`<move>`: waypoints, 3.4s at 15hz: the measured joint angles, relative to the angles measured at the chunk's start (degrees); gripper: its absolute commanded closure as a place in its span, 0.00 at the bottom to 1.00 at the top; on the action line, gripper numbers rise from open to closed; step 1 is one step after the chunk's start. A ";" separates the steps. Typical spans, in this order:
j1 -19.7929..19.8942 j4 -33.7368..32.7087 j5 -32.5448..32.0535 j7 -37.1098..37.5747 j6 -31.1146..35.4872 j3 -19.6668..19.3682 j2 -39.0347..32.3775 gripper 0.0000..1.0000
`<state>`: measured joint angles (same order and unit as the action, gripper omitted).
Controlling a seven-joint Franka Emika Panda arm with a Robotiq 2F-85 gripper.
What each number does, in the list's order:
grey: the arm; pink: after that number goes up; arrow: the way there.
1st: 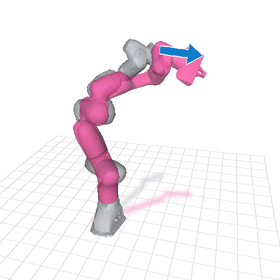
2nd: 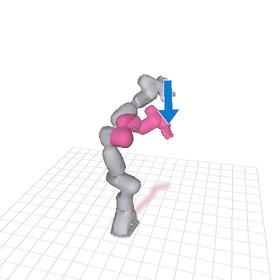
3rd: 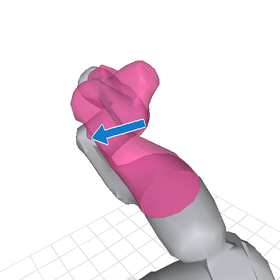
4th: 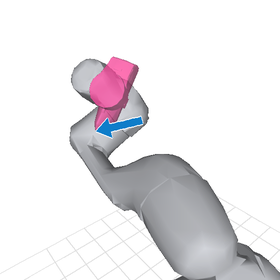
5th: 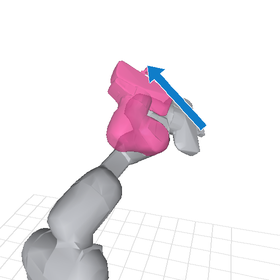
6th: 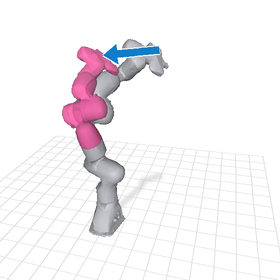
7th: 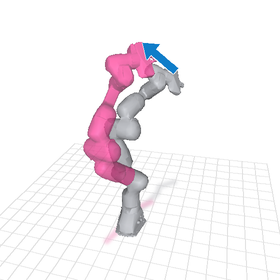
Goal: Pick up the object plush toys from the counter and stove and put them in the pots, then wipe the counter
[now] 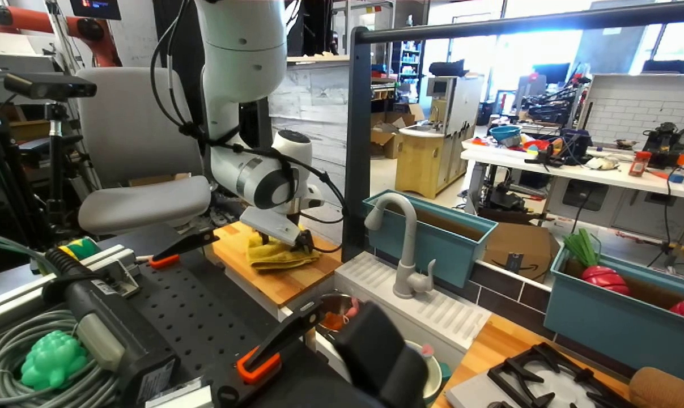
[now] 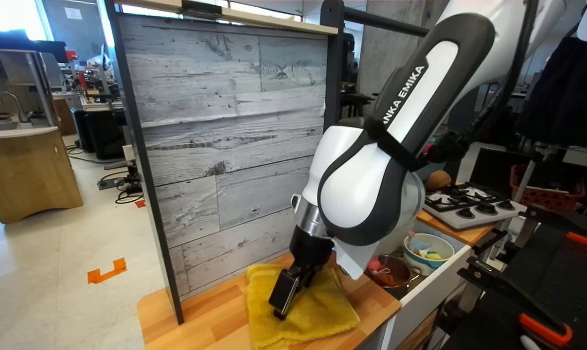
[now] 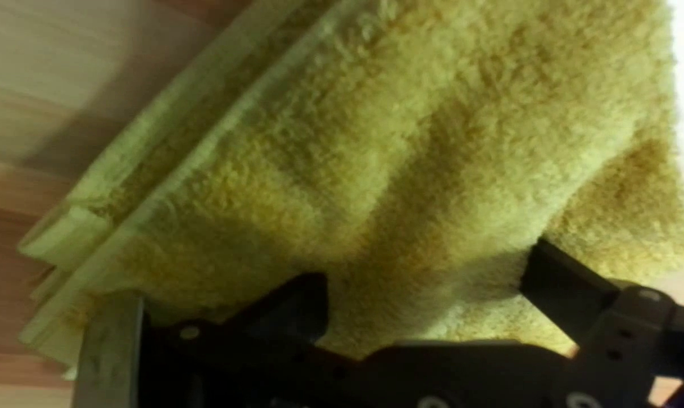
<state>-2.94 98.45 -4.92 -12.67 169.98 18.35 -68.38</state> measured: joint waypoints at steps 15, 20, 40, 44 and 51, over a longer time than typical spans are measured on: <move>-12.31 -0.03 -0.23 4.00 6.28 -7.21 1.67 0.00; -21.81 9.19 3.36 15.17 15.68 -18.13 4.25 0.00; -7.74 15.48 10.90 18.77 20.60 -5.92 5.26 0.00; -9.49 20.12 10.25 17.87 19.91 -10.04 8.45 0.00; -8.79 13.90 4.38 15.72 13.16 -4.96 5.72 0.00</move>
<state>-11.73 112.34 -0.54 3.05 183.13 13.39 -62.66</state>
